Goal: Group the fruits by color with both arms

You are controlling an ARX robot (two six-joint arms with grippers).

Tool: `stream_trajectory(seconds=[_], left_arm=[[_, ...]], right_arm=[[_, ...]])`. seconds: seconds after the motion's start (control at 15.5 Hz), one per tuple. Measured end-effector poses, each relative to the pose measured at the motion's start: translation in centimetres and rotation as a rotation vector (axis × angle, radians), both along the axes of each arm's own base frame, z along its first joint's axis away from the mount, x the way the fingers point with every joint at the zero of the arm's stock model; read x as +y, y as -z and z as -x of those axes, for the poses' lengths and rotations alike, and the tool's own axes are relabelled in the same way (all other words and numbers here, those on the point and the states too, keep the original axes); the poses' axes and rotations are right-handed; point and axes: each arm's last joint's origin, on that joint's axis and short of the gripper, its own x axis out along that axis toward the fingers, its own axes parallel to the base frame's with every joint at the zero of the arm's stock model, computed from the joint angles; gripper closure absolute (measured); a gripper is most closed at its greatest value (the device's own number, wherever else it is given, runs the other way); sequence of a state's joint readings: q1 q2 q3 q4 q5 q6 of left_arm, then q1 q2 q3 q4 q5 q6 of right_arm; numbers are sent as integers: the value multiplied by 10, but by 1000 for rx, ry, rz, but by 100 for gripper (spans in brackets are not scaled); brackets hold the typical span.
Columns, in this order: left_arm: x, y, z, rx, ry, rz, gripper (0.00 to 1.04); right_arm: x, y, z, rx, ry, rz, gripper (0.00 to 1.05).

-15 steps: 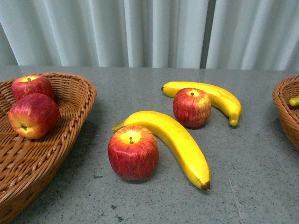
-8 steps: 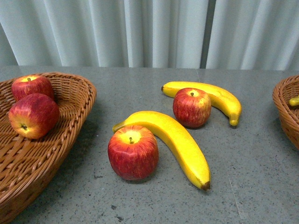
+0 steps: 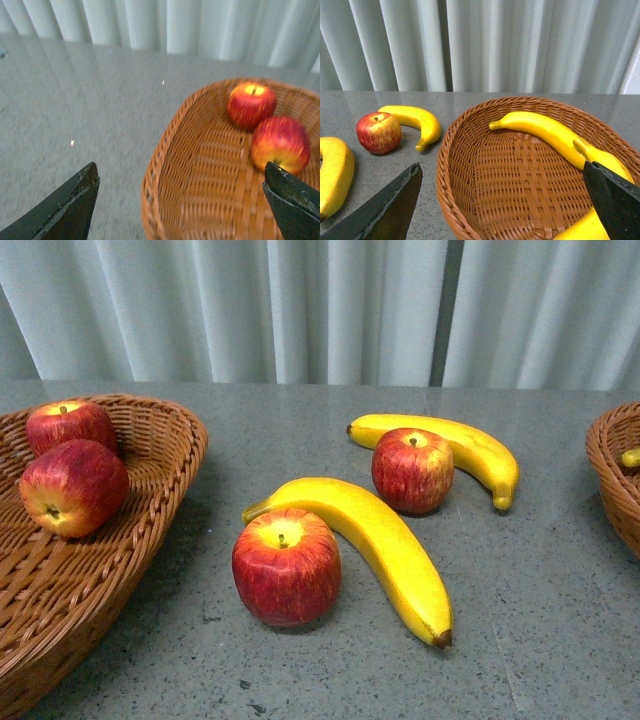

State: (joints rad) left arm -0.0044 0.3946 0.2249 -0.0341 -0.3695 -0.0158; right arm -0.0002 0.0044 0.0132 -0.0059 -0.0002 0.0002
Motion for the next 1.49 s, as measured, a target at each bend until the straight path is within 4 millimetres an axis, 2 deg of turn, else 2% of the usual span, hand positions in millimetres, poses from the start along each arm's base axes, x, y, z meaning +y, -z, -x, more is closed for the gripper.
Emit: stream_trajectory(seconds=[0.13,0.26,0.45,0.58,0.65,0.84,0.9,1.1,1.29,1.49], left_arm=[[3,-31,-23,-90,79,-52,7],[4,-52,-59,-110,217,-99,7],[-11,-65,-118,1,513,-95,7],[-35,-59,-146,104,706,-73,7],[-52,-50,-152,160,777,-73,7],[-93,-27,-149,291,950,-118,7],[-101,-22,-148,311,990,-153,7],[-115,1,-147,404,1050,-210,7],[-128,14,-147,432,1104,-242,7],[-132,21,-155,448,1119,-246,7]], right_arm=[[0,0,0,-2,0,0,6],[0,0,0,-1,0,0,6],[0,0,0,-1,0,0,6],[0,0,0,-1,0,0,6],[0,0,0,-1,0,0,6],[0,0,0,-1,0,0,6],[0,0,0,-1,0,0,6],[0,0,0,-1,0,0,6],[0,0,0,-1,0,0,6],[0,0,0,-1,0,0,6]])
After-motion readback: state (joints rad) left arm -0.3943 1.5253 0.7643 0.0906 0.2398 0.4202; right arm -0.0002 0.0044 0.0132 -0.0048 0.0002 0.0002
